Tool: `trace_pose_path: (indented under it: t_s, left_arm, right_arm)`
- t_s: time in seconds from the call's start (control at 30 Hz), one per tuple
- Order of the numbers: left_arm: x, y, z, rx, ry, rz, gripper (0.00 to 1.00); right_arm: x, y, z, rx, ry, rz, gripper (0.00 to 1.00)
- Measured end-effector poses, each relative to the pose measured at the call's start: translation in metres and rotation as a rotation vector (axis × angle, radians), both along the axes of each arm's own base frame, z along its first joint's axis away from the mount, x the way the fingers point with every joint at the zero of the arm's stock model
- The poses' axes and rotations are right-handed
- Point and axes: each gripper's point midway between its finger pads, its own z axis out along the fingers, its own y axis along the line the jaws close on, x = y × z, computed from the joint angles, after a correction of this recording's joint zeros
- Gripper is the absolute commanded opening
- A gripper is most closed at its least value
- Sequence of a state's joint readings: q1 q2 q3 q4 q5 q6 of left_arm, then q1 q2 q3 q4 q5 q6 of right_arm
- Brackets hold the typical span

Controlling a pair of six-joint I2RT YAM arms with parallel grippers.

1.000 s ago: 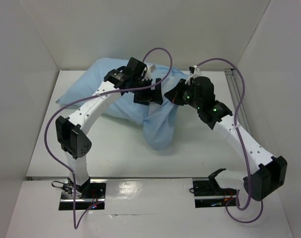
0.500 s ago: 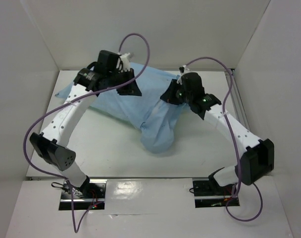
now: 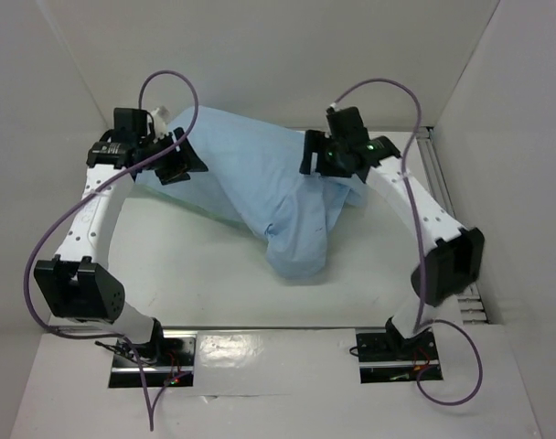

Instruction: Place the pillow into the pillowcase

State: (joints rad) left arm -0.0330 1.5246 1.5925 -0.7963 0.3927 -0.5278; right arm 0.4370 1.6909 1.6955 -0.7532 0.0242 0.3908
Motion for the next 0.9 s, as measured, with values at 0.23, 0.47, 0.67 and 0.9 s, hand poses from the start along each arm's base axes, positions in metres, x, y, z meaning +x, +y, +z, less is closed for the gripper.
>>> trace_pose_path:
  t_s: [0.23, 0.47, 0.67, 0.9]
  left_arm:
    - [-0.012, 0.036, -0.005, -0.029, -0.014, 0.14, 0.77]
    - [-0.024, 0.071, -0.015, -0.036, 0.003, 0.284, 0.86]
    - [-0.025, 0.075, -0.027, -0.052, 0.029, 0.308, 0.86]
    - [-0.027, 0.07, -0.028, -0.083, 0.03, 0.302, 0.84]
  right_arm:
    - [-0.082, -0.047, 0.055, 0.118, -0.137, -0.038, 0.94]
    - [-0.155, -0.029, -0.022, 0.19, 0.031, 0.081, 0.99]
    - [-0.222, 0.008, -0.104, 0.193, 0.27, 0.215, 0.99]
    - [-0.19, 0.042, -0.105, 0.28, 0.155, 0.203, 0.42]
